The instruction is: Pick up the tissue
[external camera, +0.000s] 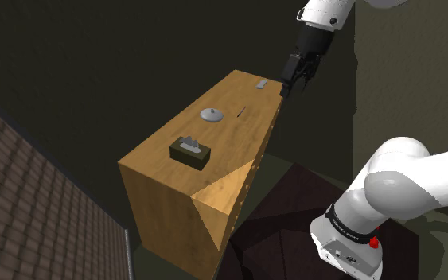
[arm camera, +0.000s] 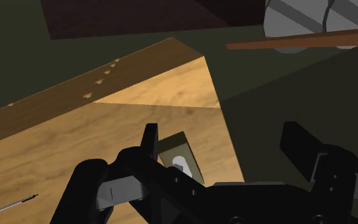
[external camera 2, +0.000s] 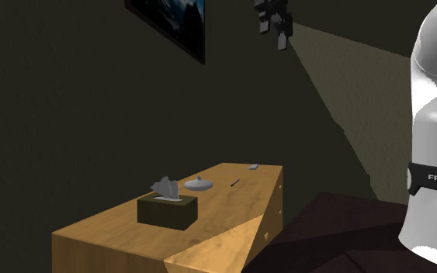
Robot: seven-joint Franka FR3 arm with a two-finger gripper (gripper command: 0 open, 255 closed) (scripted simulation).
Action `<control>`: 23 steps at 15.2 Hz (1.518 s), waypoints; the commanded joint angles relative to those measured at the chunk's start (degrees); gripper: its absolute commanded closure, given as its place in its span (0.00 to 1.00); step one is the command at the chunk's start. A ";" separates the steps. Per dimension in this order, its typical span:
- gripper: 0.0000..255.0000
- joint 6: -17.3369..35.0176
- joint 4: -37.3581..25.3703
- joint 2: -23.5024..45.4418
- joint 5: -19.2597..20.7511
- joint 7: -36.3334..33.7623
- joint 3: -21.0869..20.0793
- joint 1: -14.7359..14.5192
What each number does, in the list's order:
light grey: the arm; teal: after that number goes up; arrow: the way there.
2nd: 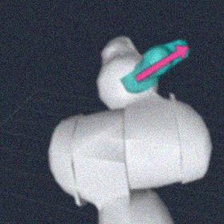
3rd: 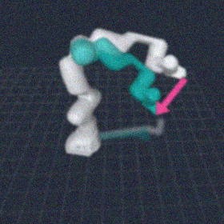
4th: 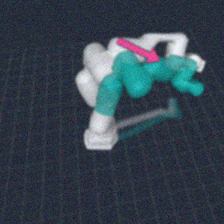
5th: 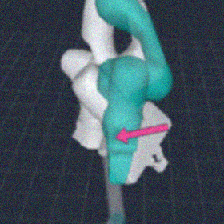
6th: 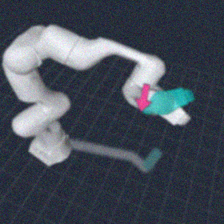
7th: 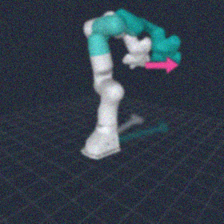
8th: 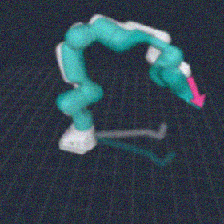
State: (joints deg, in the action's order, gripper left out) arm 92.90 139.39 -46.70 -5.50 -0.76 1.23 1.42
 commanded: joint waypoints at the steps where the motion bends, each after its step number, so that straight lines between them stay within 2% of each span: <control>1: 0.00 0.00 0.00 0.00 0.00 0.00 0.00 0.00; 7: 0.00 8.70 -2.19 13.27 2.63 -2.59 -4.64 -0.31; 12: 0.00 14.39 -6.07 25.24 6.40 -5.83 -8.13 0.04; 18: 0.00 18.60 -13.16 40.26 13.18 -11.08 -11.29 0.41; 23: 0.00 19.52 -21.09 53.05 20.06 -15.81 -12.32 -0.29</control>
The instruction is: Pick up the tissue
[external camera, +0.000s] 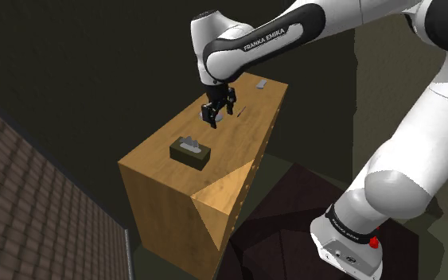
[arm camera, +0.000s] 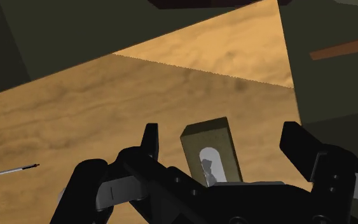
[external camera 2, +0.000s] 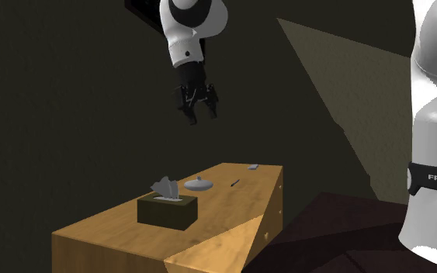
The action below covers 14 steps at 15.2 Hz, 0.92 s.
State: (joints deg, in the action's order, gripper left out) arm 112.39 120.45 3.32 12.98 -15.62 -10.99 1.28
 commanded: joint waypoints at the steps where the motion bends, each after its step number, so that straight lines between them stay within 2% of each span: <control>1: 0.00 -0.06 -3.97 5.61 2.96 -1.82 -0.10 -0.45; 8: 0.00 -2.73 -18.79 23.65 11.38 -6.04 1.56 -3.67; 14: 0.00 -7.30 -35.21 39.79 16.24 -6.54 4.26 -7.06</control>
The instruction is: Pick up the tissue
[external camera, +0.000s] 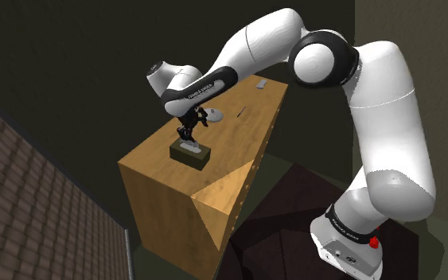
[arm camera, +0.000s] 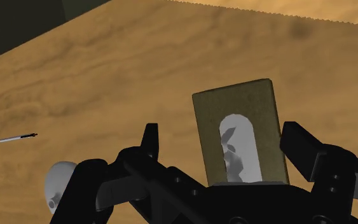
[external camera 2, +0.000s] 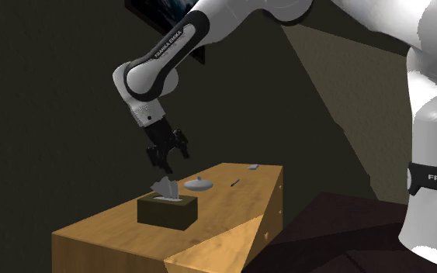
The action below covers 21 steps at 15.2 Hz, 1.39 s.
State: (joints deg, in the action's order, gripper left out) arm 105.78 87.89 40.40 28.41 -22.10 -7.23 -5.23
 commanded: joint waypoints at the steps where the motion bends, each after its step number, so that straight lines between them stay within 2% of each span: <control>1: 0.00 -1.66 -5.89 5.57 1.41 0.17 1.00 -1.11; 3: 0.00 -3.19 -10.85 9.82 2.15 0.65 1.75 -1.90; 12: 0.00 -0.57 -12.14 13.96 2.63 -0.54 2.13 -2.05; 13: 1.00 -0.60 -12.19 13.97 2.62 -0.53 2.13 -2.06; 21: 1.00 -0.39 -11.68 13.67 2.67 -0.56 2.14 -1.96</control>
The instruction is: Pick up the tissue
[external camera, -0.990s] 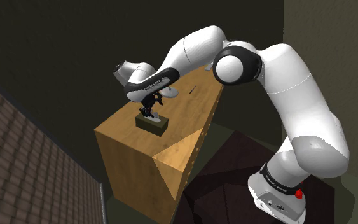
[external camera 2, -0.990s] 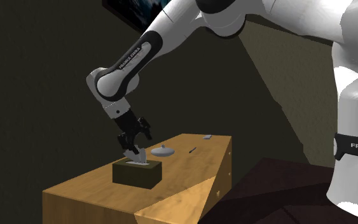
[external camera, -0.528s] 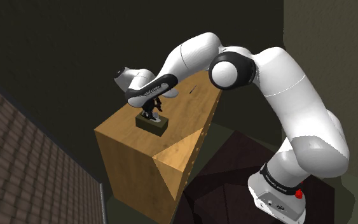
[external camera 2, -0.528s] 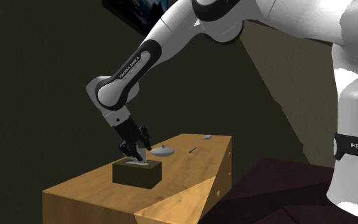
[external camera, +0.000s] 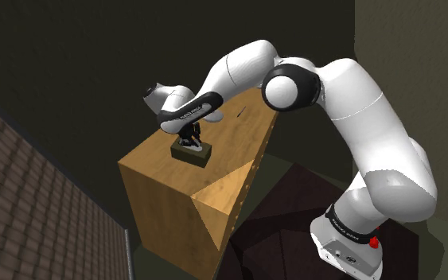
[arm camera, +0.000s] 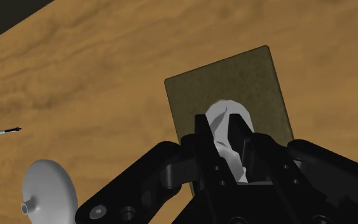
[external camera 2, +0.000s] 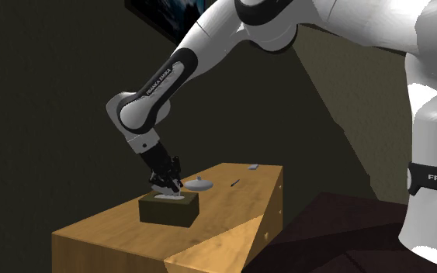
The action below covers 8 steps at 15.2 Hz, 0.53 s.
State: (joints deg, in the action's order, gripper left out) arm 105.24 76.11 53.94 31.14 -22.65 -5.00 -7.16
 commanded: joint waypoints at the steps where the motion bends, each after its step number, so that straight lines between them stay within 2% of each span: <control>1: 1.00 -0.03 -0.35 0.42 -0.10 0.00 -0.10 -0.12; 8: 1.00 -2.43 0.89 -3.44 -0.54 1.10 -0.46 0.02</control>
State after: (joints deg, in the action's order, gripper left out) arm 103.22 77.09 50.86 30.67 -21.75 -5.42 -7.14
